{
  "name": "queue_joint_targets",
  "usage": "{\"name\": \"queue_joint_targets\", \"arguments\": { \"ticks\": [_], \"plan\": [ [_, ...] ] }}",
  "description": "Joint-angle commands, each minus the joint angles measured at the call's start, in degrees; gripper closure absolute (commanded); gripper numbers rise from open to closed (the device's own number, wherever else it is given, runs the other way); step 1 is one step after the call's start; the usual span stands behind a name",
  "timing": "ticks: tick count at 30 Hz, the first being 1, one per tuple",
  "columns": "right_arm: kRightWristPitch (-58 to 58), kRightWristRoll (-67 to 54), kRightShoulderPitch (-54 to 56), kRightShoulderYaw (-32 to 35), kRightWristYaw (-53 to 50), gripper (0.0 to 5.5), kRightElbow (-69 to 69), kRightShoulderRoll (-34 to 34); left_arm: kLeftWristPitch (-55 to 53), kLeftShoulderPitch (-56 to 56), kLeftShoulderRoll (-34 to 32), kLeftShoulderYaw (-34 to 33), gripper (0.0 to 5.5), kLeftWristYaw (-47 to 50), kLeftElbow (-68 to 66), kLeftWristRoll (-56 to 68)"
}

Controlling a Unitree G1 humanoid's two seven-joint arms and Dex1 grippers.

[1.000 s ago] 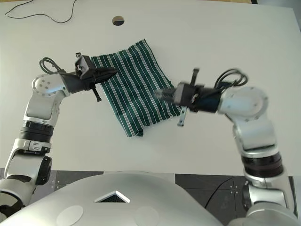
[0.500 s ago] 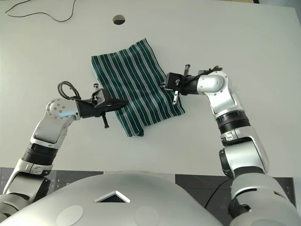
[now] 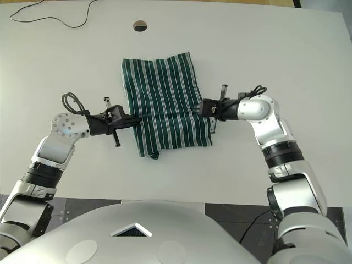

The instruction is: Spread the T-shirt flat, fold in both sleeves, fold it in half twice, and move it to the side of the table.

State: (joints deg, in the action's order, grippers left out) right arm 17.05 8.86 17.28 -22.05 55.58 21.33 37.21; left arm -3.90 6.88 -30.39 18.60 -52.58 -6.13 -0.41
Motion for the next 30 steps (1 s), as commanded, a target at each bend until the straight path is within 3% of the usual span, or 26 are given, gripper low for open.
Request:
{"name": "queue_joint_targets", "arguments": {
  "ticks": [1,9,11,14,16,23,26,30],
  "plan": [
    [-6.2,0.7,-8.1,-1.8,3.0,5.37,-7.8,2.6,0.2,0.3,-2.9,-0.3,5.40,-0.7,-1.9,-1.8],
    [-7.2,-0.5,-9.0,-0.3,-0.8,5.37,-11.4,0.4,3.0,-2.0,-4.1,-0.2,5.40,-3.8,0.5,0.9],
    [-6.1,-3.8,-8.6,2.5,-1.9,5.37,-13.6,-0.4,0.9,-2.7,-3.6,-2.8,5.40,-6.5,3.9,7.3],
    [-10.5,-15.9,-9.8,9.0,0.1,5.40,-26.2,0.2,-3.7,-1.6,-3.1,-13.3,5.22,-13.7,8.2,26.8],
    [-10.6,-18.5,-11.1,11.6,0.7,5.10,-31.4,2.1,-2.3,-0.9,-3.7,-15.9,4.94,-14.4,6.5,28.2],
    [17.2,17.9,-18.6,6.2,-12.2,3.84,-22.9,14.8,20.6,-7.0,-9.8,-4.5,3.86,-11.7,2.9,0.5],
    [23.8,22.2,-19.2,7.2,-16.2,3.28,-23.1,17.6,27.4,-9.3,-13.0,-2.8,3.34,-10.7,6.7,-5.8],
    [29.8,24.9,-18.6,12.2,-24.4,2.89,-24.6,18.7,29.7,-8.8,-16.2,-5.1,3.00,-11.1,10.7,-2.9]
  ]
}}
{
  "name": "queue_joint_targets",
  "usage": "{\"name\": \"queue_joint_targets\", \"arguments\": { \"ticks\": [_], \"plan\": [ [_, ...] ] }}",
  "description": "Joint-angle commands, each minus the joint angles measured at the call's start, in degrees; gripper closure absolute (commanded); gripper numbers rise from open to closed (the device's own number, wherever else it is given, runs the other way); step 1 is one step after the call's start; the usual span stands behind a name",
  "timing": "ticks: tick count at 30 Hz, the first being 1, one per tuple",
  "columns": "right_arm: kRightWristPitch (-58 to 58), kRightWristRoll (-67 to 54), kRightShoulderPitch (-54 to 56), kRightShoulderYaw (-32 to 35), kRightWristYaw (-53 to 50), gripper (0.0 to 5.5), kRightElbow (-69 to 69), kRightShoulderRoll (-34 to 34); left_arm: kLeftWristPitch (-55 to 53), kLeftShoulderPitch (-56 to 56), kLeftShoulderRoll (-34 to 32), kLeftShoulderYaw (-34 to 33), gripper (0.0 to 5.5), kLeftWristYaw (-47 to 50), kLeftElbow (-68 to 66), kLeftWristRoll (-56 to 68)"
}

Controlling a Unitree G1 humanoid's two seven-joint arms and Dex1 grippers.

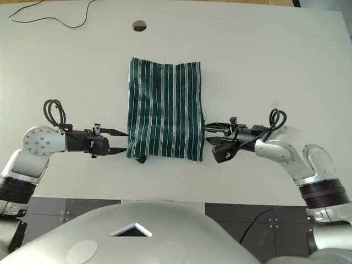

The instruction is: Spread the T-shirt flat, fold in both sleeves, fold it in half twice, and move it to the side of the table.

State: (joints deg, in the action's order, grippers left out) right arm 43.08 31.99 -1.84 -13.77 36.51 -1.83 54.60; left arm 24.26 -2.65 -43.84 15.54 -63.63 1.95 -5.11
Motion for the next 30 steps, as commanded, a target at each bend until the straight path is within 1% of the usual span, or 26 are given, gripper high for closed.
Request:
{"name": "queue_joint_targets", "arguments": {
  "ticks": [1,4,7,8,9,11,13,18,22,30],
  "plan": [
    [4.6,1.9,0.6,4.7,-6.5,2.89,-1.6,1.4,1.7,0.8,-3.2,-2.5,3.00,0.1,2.9,2.4],
    [6.6,4.5,0.4,5.5,-9.7,2.89,-1.0,1.4,3.1,0.6,-3.3,-2.7,3.00,1.2,1.9,2.6],
    [7.5,6.9,0.5,4.0,-11.6,2.89,-0.3,-0.3,4.3,1.6,-1.7,-1.3,3.00,2.5,0.0,1.4],
    [7.7,8.3,0.6,3.5,-12.2,2.69,0.1,-0.5,4.3,2.1,-1.6,-1.1,2.98,2.7,-0.8,1.2],
    [7.9,9.1,0.9,3.1,-12.6,2.61,0.6,-0.5,4.4,2.5,-1.7,-1.1,2.81,2.9,-1.6,0.9],
    [8.2,10.4,1.5,2.6,-13.6,2.25,2.0,-0.3,5.0,3.2,-2.0,-1.5,2.52,3.6,-3.5,0.2],
    [8.3,11.7,1.6,2.2,-14.2,1.89,3.1,0.0,5.9,4.1,-1.7,-1.7,2.48,4.4,-6.0,-0.2],
    [8.2,13.1,1.5,-0.1,-13.9,1.89,5.4,0.3,8.2,6.2,-1.0,0.3,2.48,4.8,-10.6,-1.7],
    [8.2,12.2,1.7,-2.5,-12.4,1.89,6.4,0.0,9.2,8.1,1.2,2.8,2.48,5.0,-12.6,-2.8],
    [8.0,10.8,4.8,-8.6,-12.7,1.89,8.5,-6.0,11.0,10.4,6.3,7.0,2.48,5.8,-16.2,-3.1]
  ]
}}
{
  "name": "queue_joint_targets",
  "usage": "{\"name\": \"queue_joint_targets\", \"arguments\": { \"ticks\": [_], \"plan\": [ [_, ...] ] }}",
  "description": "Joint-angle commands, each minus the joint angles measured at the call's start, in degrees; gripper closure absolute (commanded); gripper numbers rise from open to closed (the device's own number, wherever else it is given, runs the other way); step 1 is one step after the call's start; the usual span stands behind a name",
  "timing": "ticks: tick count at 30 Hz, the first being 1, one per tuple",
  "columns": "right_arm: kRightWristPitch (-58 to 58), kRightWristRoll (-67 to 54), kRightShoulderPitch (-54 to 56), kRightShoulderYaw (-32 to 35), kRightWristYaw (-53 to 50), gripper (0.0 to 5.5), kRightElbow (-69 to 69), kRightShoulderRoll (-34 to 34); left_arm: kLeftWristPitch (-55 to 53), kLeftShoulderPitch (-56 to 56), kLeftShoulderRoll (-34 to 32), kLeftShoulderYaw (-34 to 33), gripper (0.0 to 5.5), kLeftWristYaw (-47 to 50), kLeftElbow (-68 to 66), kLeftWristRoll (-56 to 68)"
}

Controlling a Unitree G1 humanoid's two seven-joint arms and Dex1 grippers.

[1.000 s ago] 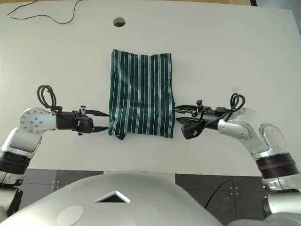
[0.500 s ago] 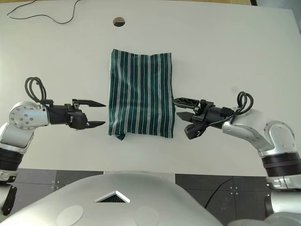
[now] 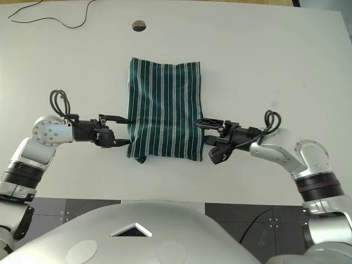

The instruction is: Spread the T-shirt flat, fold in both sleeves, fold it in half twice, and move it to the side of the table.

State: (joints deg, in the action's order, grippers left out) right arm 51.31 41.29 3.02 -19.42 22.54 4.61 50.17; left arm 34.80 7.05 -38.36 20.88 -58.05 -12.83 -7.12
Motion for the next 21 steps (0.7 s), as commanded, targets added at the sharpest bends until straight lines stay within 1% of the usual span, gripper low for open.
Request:
{"name": "queue_joint_targets", "arguments": {
  "ticks": [1,4,5,7,8,9,10,14,18,21],
  "plan": [
    [-0.3,1.7,0.1,-3.5,1.0,1.89,2.7,-2.1,0.5,0.8,1.2,1.8,2.48,0.4,-1.8,-1.0],
    [-0.5,1.9,0.6,-5.1,0.5,1.89,4.2,-3.4,0.8,0.9,1.8,2.1,2.48,1.0,-2.6,-0.6],
    [-0.6,1.9,0.7,-5.5,0.4,2.09,4.6,-3.7,0.9,0.9,1.9,2.1,2.48,1.1,-2.8,-0.6],
    [-0.9,1.8,0.9,-6.1,0.1,2.66,5.2,-4.2,1.0,0.9,2.1,2.2,2.48,1.3,-3.1,-0.4],
    [-1.2,1.5,1.0,-6.3,0.1,2.78,5.7,-4.4,1.0,0.8,2.1,2.3,2.66,1.3,-3.1,-0.2],
    [-1.4,1.2,1.0,-6.4,0.1,3.09,6.0,-4.4,0.9,0.8,2.1,2.3,2.83,1.3,-3.3,0.0],
    [-1.6,0.9,1.0,-6.4,0.2,3.28,6.6,-4.2,0.9,0.7,2.1,2.3,3.01,1.3,-3.4,0.1],
    [-3.4,-1.9,1.3,-6.3,1.4,3.98,9.4,-4.3,0.7,0.5,2.2,2.4,3.56,0.9,-3.5,0.9],
    [-6.0,-8.2,1.6,-6.3,4.3,4.53,11.6,-5.1,0.3,-0.3,2.2,3.1,4.01,-0.4,-2.8,2.3],
    [-9.4,-14.4,1.5,-6.1,8.2,5.11,11.8,-5.7,-1.2,-1.3,1.5,3.7,4.50,-2.3,-1.0,4.6]
  ]
}}
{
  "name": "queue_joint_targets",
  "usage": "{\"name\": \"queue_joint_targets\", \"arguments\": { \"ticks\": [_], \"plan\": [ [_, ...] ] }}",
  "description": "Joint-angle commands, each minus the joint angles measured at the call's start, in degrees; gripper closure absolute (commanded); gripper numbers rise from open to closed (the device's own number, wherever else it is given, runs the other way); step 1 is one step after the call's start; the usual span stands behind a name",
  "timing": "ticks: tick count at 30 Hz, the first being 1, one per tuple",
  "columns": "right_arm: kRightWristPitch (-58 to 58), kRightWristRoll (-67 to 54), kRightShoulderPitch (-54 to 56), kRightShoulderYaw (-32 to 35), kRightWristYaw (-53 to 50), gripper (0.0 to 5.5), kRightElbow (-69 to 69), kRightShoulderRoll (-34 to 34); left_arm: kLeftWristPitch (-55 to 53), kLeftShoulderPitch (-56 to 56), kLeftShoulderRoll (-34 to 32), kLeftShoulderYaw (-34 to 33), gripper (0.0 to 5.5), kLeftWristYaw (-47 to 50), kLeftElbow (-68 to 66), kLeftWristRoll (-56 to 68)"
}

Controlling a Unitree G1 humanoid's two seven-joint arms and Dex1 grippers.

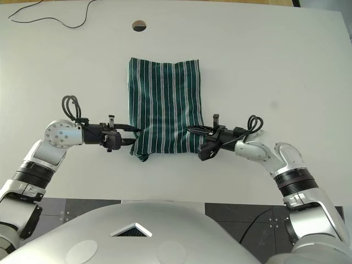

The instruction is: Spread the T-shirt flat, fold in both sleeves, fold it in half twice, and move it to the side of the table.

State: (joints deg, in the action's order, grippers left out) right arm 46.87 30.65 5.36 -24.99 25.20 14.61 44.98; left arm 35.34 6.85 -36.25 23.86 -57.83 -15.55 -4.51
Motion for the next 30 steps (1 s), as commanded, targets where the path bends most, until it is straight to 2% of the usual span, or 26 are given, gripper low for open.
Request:
{"name": "queue_joint_targets", "arguments": {
  "ticks": [1,6,13,20,24,30],
  "plan": [
    [-6.3,-6.0,-0.9,-0.5,7.1,5.24,1.8,-0.8,-2.2,-1.3,-0.8,0.8,4.62,-3.1,2.3,2.8],
    [-14.7,-19.9,-5.1,-1.2,19.0,5.33,-5.3,1.2,-6.2,-3.4,-2.5,1.7,5.38,-7.6,6.5,6.2],
    [-28.4,-36.5,-13.2,0.5,33.0,5.34,-23.9,9.1,-13.3,-7.0,-4.6,1.2,5.40,-11.5,13.0,10.9],
    [-45.1,-52.2,-10.6,8.1,37.0,5.34,-32.7,9.3,-23.4,-10.4,-9.4,-3.4,5.40,-15.8,24.3,23.7],
    [-50.1,-53.6,-8.3,9.5,37.9,5.34,-30.9,7.3,-33.3,-8.1,-8.1,-7.5,5.40,-14.5,28.3,32.9],
    [-57.3,-53.9,-3.0,10.1,37.3,5.34,-28.4,3.6,-44.9,0.0,-0.6,-7.7,5.40,-2.7,21.2,27.8]
  ]
}}
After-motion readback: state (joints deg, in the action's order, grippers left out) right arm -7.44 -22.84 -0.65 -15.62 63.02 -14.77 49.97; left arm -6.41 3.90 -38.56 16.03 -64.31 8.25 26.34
